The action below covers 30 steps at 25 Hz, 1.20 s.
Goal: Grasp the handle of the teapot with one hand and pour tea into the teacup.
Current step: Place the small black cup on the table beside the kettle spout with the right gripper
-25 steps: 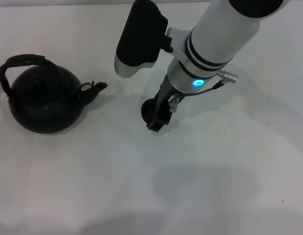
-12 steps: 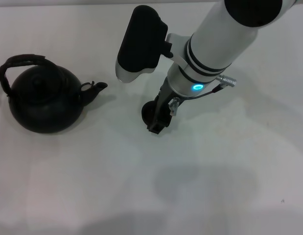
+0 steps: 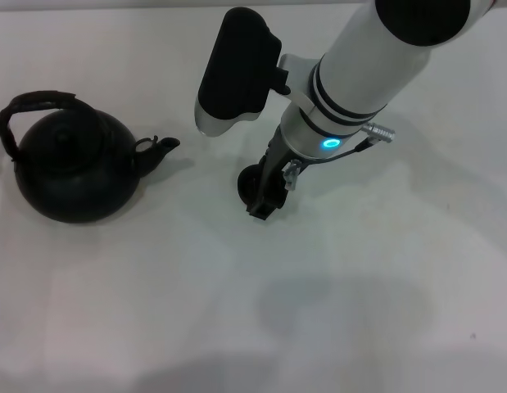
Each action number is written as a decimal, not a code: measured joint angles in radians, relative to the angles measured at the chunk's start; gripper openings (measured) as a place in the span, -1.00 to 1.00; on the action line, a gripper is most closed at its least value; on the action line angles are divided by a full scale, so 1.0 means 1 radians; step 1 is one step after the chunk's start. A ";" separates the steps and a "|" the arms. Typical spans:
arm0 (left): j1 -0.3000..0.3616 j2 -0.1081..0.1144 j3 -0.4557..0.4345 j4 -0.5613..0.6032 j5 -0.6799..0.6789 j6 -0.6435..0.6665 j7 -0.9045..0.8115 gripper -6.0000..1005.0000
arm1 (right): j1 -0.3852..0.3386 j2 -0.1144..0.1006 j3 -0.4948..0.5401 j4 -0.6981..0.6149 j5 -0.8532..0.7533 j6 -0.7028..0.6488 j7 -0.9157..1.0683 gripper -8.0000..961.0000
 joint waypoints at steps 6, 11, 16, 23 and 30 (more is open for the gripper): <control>-0.002 0.001 0.000 0.001 0.000 -0.002 0.000 0.32 | 0.001 0.000 -0.002 0.004 0.000 -0.002 -0.010 0.58; -0.008 0.001 -0.002 0.001 -0.002 -0.004 0.000 0.31 | 0.001 0.000 -0.002 0.007 0.000 -0.006 -0.020 0.59; -0.012 0.001 -0.002 0.001 -0.003 -0.004 0.000 0.31 | -0.001 0.000 -0.003 0.018 0.001 -0.007 -0.024 0.59; -0.011 0.001 -0.003 0.001 -0.025 -0.004 0.000 0.31 | -0.007 0.000 -0.007 0.032 0.030 -0.021 -0.055 0.60; -0.010 0.001 -0.003 0.001 -0.025 -0.004 0.000 0.31 | -0.001 0.000 -0.010 0.048 0.043 -0.026 -0.061 0.61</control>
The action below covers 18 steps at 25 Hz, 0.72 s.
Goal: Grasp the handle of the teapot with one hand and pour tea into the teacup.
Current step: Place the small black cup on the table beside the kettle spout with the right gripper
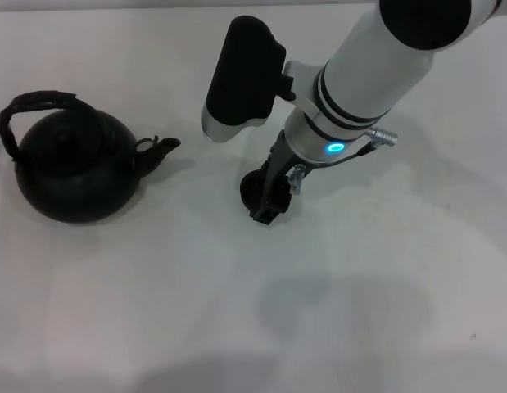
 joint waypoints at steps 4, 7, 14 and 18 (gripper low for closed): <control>0.004 0.000 0.000 0.000 -0.001 -0.001 0.000 0.31 | 0.001 0.000 0.000 0.005 0.001 0.000 0.000 0.61; 0.006 0.000 0.000 0.000 -0.001 -0.001 0.000 0.31 | -0.003 0.000 0.000 0.004 0.001 0.000 -0.011 0.62; 0.011 0.000 0.000 0.000 -0.001 0.001 0.000 0.30 | -0.008 0.000 -0.003 0.000 -0.003 0.005 -0.027 0.62; 0.014 0.000 0.000 0.000 -0.001 0.004 0.000 0.30 | -0.009 0.000 0.004 -0.002 -0.001 0.004 -0.032 0.65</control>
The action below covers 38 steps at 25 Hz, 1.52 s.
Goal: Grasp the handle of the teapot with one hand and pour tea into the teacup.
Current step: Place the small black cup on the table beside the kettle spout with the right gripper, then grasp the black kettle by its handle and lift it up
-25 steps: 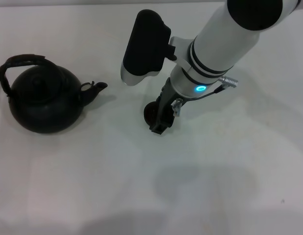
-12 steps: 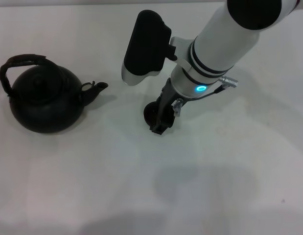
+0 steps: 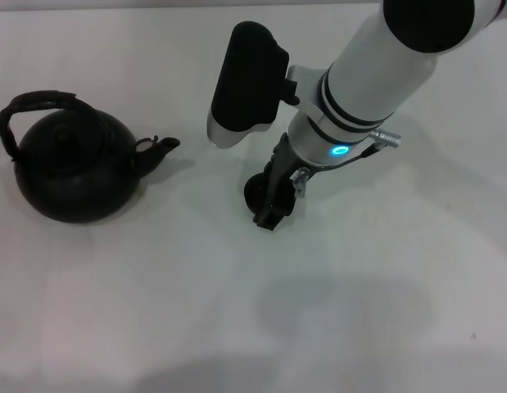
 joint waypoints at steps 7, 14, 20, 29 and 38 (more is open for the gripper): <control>0.006 0.000 0.000 0.000 0.000 0.003 0.000 0.30 | -0.007 0.000 0.015 -0.008 0.036 -0.001 -0.038 0.75; 0.013 0.000 0.000 0.000 0.000 0.004 0.000 0.30 | -0.070 0.000 0.112 -0.060 0.045 -0.008 -0.113 0.75; 0.023 0.000 0.000 0.001 -0.009 0.006 0.000 0.30 | -0.168 -0.003 0.290 -0.077 0.067 -0.010 -0.220 0.75; 0.030 -0.001 0.000 0.012 -0.020 0.034 0.000 0.29 | -0.296 -0.005 0.452 -0.065 0.087 -0.128 -0.312 0.75; 0.038 -0.002 0.000 0.004 -0.070 0.037 0.000 0.29 | -0.463 -0.010 0.700 0.164 0.611 -0.330 -0.658 0.73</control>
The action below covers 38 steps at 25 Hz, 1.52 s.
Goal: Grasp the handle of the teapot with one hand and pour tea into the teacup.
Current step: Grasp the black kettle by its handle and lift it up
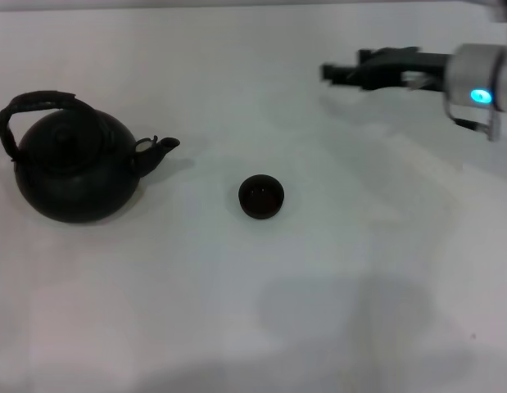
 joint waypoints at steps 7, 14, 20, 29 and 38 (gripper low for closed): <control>0.007 0.000 0.005 0.000 0.005 0.003 0.000 0.29 | -0.066 -0.001 0.151 0.280 0.584 0.034 -0.503 0.73; 0.015 -0.001 0.011 -0.002 0.043 0.002 0.006 0.29 | -0.053 0.009 0.160 0.524 1.040 0.105 -1.240 0.73; 0.075 -0.002 0.012 -0.003 0.074 0.034 0.007 0.28 | -0.055 0.005 0.262 0.571 1.205 0.106 -1.396 0.74; 0.170 -0.002 0.012 0.006 0.219 0.143 0.010 0.28 | -0.039 0.002 0.521 0.588 1.209 0.088 -1.377 0.74; 0.146 0.000 0.140 0.006 0.282 0.148 0.010 0.28 | -0.011 0.001 0.564 0.587 1.211 0.033 -1.354 0.73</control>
